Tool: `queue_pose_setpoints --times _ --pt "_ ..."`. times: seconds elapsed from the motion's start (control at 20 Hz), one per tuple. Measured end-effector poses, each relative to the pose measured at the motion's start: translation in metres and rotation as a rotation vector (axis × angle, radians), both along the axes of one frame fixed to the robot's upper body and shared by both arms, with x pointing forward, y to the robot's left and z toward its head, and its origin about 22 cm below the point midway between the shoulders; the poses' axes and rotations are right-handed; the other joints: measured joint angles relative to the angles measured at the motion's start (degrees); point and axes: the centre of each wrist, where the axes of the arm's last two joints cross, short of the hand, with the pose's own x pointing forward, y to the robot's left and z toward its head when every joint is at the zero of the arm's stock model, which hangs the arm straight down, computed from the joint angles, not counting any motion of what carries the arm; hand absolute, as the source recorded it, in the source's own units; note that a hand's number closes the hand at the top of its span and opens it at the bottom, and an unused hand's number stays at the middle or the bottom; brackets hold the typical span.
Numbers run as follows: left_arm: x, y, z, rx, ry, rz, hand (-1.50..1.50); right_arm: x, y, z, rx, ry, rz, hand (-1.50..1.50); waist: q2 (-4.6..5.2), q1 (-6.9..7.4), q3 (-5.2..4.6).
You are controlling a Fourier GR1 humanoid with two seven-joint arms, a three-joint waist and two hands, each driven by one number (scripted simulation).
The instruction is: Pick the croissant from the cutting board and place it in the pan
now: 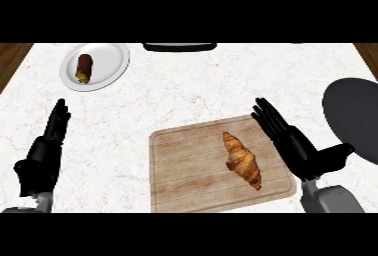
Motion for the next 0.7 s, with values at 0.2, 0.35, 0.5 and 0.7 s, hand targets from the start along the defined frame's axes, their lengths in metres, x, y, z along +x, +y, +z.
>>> queue_pose_setpoints --times 0.2,0.35,0.5,0.7 --pt "0.014 -0.006 0.01 -0.03 -0.03 -0.037 0.0 0.018 0.009 0.009 -0.028 -0.038 0.24 1.5 0.6 1.21 -0.41" --pt "0.025 -0.014 0.018 -0.081 -0.047 -0.079 0.0 0.029 0.019 0.02 -0.088 -0.08 0.5 1.5 1.12 2.33 -0.52" --pt "0.03 -0.014 0.018 -0.128 -0.027 -0.092 0.0 0.04 -0.004 0.029 -0.149 -0.232 0.512 -1.5 1.05 1.39 -0.52" --pt "0.039 -0.01 0.021 -0.157 -0.017 -0.091 0.0 0.052 -0.053 0.049 -0.209 -0.434 0.423 -1.5 0.9 0.27 -0.53"
